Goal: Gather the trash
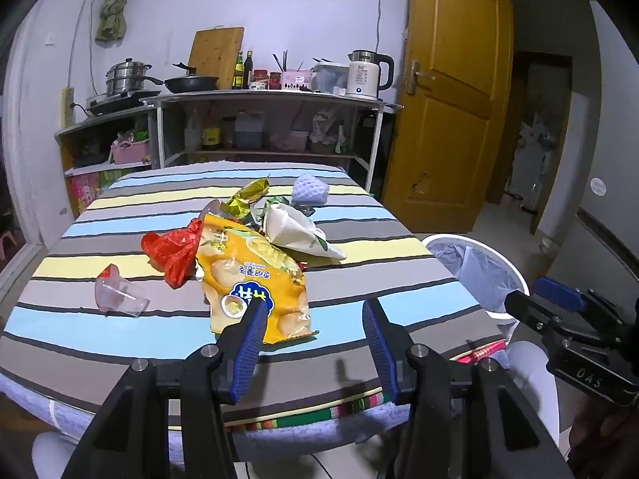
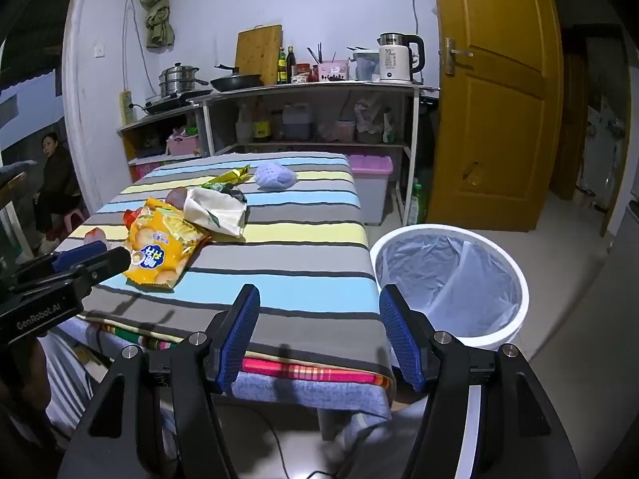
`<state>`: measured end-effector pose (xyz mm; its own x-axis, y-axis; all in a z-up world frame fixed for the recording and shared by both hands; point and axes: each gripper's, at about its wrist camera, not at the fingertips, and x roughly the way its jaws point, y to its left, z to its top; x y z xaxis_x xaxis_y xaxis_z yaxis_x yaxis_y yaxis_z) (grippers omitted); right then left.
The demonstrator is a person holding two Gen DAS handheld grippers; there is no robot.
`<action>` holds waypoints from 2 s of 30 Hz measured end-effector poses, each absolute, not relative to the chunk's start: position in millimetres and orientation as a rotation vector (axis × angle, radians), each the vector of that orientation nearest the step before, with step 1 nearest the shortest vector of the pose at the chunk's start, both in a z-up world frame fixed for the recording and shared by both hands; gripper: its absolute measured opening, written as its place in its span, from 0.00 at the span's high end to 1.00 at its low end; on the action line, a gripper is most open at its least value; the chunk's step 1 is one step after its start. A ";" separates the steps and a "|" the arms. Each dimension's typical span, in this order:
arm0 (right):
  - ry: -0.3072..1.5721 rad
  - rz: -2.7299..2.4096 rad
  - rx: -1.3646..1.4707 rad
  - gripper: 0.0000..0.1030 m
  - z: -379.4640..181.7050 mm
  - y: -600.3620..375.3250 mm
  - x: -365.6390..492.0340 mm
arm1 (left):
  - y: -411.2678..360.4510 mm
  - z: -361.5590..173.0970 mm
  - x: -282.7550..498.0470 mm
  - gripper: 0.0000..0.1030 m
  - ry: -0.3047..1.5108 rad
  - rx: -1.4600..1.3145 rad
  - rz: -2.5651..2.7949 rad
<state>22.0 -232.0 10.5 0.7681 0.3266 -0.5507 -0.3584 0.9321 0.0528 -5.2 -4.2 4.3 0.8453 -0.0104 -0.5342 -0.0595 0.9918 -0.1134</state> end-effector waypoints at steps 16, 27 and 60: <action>0.592 0.372 -0.063 0.39 8.2 -228.0 23.4 | -2.2 6.8 -8.1 0.52 0.558 -0.143 0.034; 0.586 0.371 -0.064 0.39 8.3 -225.8 22.4 | -1.7 7.5 -9.0 0.52 0.555 -0.143 0.035; 0.580 0.371 -0.068 0.39 9.5 -226.1 19.8 | -10.9 11.5 -14.5 0.52 0.539 -0.119 0.000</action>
